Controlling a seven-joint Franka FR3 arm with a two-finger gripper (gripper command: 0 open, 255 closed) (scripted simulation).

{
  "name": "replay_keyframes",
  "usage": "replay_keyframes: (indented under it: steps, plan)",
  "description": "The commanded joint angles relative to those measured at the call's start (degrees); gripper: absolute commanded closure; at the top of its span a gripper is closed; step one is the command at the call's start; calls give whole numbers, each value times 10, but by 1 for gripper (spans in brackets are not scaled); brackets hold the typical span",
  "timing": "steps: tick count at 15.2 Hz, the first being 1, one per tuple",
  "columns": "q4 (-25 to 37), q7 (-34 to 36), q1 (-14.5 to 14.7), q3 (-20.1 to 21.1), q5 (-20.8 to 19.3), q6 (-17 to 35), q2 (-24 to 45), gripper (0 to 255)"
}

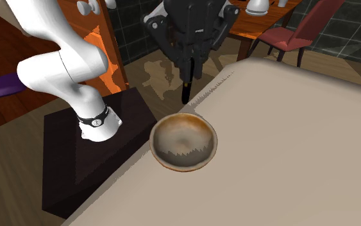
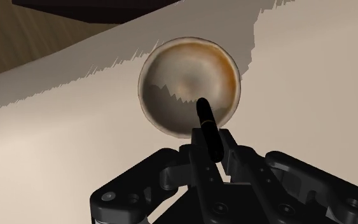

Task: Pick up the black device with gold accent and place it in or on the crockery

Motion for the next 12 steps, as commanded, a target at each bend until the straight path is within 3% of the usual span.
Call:
replay_keyframes:
  steps: [1, 12]
  plan:
    - [-22, -11, -1, -6, 3, 11, -12, 255]
    - [-119, -15, 3, -3, 9, 95, -25, 255]
